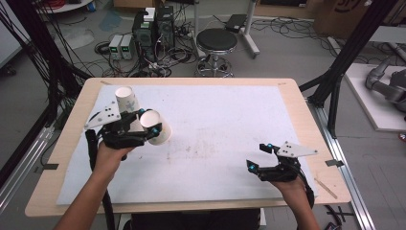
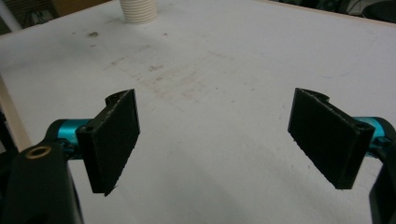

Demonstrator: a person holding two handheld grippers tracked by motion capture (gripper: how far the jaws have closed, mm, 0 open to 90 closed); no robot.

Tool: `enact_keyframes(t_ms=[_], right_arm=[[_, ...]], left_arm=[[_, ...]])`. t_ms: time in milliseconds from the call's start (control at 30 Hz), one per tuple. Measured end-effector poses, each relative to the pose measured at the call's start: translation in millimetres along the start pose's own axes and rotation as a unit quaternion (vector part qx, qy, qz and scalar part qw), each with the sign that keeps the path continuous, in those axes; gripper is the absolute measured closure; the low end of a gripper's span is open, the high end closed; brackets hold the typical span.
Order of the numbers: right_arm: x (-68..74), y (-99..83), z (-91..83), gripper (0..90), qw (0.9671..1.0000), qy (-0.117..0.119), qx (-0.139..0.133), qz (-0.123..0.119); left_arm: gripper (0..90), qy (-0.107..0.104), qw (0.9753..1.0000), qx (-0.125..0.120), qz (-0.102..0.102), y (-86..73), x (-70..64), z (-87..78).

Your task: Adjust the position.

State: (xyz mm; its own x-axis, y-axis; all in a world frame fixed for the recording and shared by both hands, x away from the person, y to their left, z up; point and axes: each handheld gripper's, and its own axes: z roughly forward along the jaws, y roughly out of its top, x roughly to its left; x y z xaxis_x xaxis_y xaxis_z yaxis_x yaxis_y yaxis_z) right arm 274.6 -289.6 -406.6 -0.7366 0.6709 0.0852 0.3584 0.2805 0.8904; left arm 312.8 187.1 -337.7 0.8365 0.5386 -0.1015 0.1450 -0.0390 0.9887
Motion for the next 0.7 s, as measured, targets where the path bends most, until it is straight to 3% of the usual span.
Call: enact_keyframes(t_ms=[133,467,700], right_arm=[[3.6,9.4,3.7,17.1,0.9999,0.010,-0.003,-0.012],[22.0,35.3,32.4,17.1,0.9958,0.077,-0.015,-0.047],[30.2,33.8,45.5,17.1,0.9929,0.103,-0.013,-0.057]], left_arm=[[35.3,-0.020,0.9997,0.010,0.003,-5.6,-10.7,9.0],[35.2,-0.064,0.9977,0.021,0.004,-15.5,-31.3,30.0],[35.2,-0.087,0.9958,0.028,0.008,-22.9,-40.8,42.6]])
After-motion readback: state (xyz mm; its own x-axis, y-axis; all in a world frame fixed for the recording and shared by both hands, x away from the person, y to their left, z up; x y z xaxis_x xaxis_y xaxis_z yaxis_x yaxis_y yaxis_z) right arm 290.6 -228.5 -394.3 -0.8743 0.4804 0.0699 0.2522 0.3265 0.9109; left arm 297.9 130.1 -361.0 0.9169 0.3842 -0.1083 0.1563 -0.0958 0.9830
